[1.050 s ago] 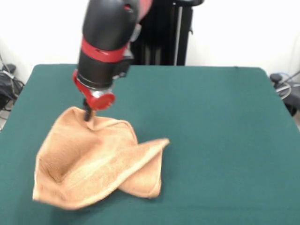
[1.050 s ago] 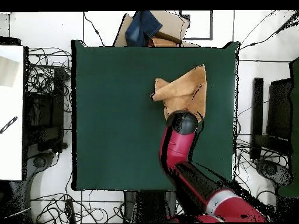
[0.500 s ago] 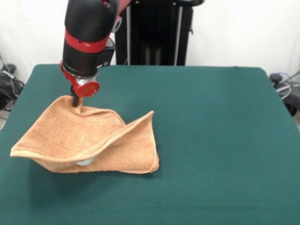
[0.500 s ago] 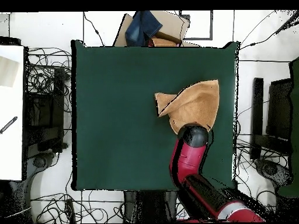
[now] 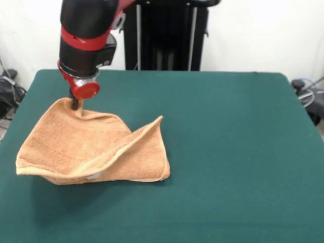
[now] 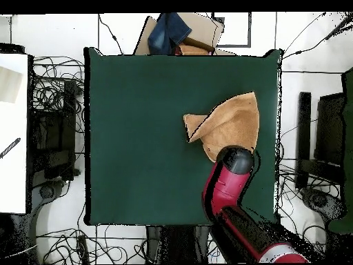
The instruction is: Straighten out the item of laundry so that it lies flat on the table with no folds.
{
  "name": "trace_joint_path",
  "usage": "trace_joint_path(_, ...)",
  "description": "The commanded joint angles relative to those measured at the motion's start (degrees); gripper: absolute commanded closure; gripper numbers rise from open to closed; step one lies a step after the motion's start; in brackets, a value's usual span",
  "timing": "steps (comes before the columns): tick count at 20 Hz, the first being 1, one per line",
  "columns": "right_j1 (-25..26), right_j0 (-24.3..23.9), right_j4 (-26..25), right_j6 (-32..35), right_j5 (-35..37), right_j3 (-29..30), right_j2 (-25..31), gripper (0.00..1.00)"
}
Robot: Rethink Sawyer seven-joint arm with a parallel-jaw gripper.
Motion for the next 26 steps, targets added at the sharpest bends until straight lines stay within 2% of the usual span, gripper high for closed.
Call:
trace_joint_path(1, -5.3, -1.5, 15.6, -22.9, -5.8, 3.2, 10.3, 1.0)
trace_joint_path(3, -7.3, -1.9, 19.0, -25.5, -8.1, 2.9, 12.4, 1.0)
trace_joint_path(8, -12.7, -4.9, 34.3, -36.5, -17.8, 0.9, 21.3, 1.0)
trace_joint_path(15, -15.9, -8.1, 44.6, -45.1, -27.0, -3.1, 27.6, 1.0)
trace_joint_path(16, -15.9, -8.4, 45.3, -46.2, -28.6, -4.0, 28.1, 1.0)
trace_joint_path(18, -15.5, -8.6, 43.6, -46.6, -28.7, -3.8, 27.5, 1.0)
trace_joint_path(20, -15.5, -9.8, 42.7, -46.6, -25.7, -2.0, 27.6, 1.0)
trace_joint_path(23, -16.9, -9.9, 45.9, -48.0, -27.7, -2.3, 28.8, 1.0)
trace_joint_path(26, -16.5, -10.8, 43.5, -46.8, -24.4, -0.6, 28.7, 1.0)
